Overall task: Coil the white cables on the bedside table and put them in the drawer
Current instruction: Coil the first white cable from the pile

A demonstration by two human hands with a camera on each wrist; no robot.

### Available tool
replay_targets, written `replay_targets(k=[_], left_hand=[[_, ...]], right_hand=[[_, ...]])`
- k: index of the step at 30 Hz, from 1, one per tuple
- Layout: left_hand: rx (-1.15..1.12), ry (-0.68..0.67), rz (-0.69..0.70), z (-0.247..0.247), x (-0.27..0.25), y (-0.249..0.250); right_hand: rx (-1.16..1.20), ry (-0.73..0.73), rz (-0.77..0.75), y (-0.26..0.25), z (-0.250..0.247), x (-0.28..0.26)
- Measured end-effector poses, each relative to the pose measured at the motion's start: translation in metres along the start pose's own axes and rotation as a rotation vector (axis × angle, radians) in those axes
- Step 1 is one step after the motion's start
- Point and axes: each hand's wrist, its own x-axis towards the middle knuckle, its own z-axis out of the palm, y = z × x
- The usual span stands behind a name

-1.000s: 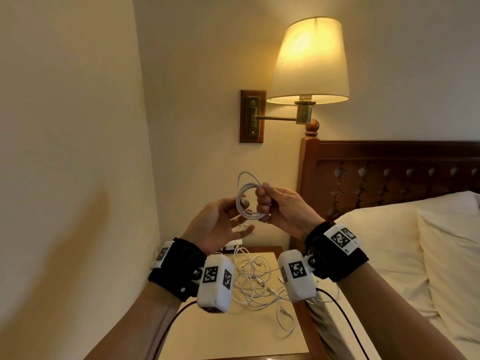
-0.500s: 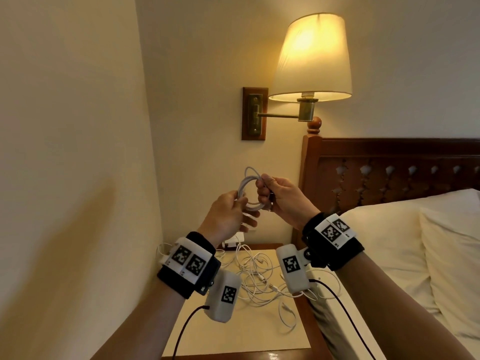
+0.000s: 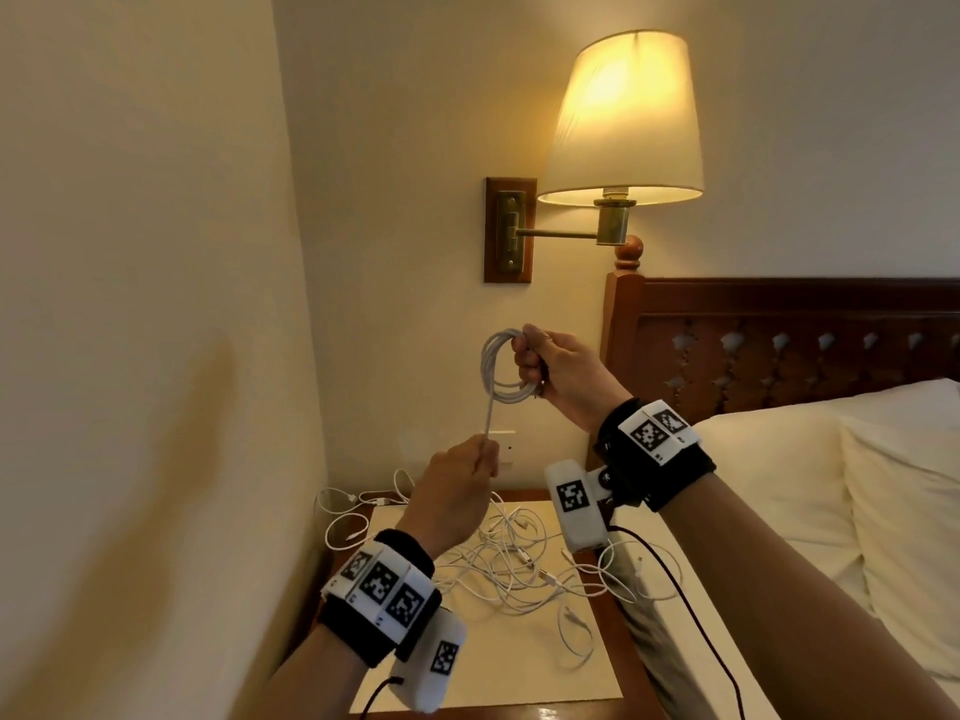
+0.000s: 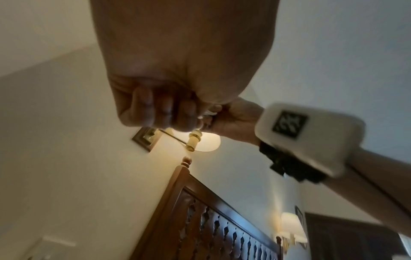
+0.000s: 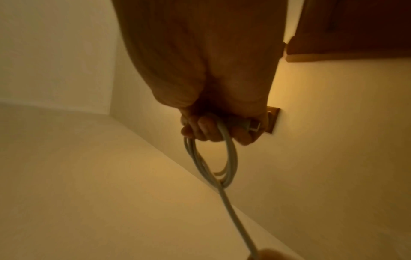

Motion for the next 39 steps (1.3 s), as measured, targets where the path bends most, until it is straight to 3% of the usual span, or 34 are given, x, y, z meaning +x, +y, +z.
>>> replay_targets(k=[3,5,6,8,10,14,17,19,22,25,29,33,37,39], left_hand=[[-0.252,-0.178,-0.151,-0.015,0.004,0.003],[-0.265,-0.218,-0.230,-0.028,0.008,0.008],[-0.238,-0.161,-0.239,-0.035,0.010,0.012],[-0.223,0.074,-0.184,-0.047,0.019,0.021],[-0.364,0.207,-0.123,-0.057,0.030,0.027],[-0.596,-0.076,-0.164,-0.074,0.038,0.031],[-0.599,-0.218,-0.176,-0.081,0.036,0.031],[-0.529,-0.243,-0.177,-0.081,0.035,0.034],[-0.402,-0.173,-0.132,-0.076,0.033,0.038],[-0.419,-0.084,-0.102,-0.069,0.033,0.038],[-0.537,0.030,-0.184,-0.067,0.035,0.029],[-0.607,0.080,-0.223,-0.056,0.036,0.030],[-0.646,0.272,-0.198,-0.046,0.039,0.032],[-0.651,0.344,-0.191,-0.042,0.041,0.030]], right_hand=[[-0.084,-0.088,-0.015,-0.001,0.002,-0.009],[-0.129,-0.126,-0.021,-0.001,0.005,-0.013],[-0.147,-0.140,-0.024,0.000,0.006,-0.016],[-0.173,-0.172,-0.025,0.001,0.008,-0.019],[-0.194,-0.213,-0.024,0.001,0.009,-0.021],[-0.250,-0.241,-0.046,-0.004,0.005,-0.020],[-0.403,-0.264,-0.098,-0.007,0.002,-0.019],[-0.513,-0.238,-0.125,-0.008,0.003,-0.020],[-0.620,-0.187,-0.209,-0.006,0.004,-0.018],[-0.703,-0.141,-0.291,-0.004,0.001,-0.018],[-0.642,-0.169,-0.204,-0.006,-0.010,-0.025],[-0.630,0.004,-0.225,0.003,-0.011,-0.028],[-0.685,0.420,-0.299,0.022,0.002,-0.044],[-0.660,0.476,-0.274,0.030,0.010,-0.057]])
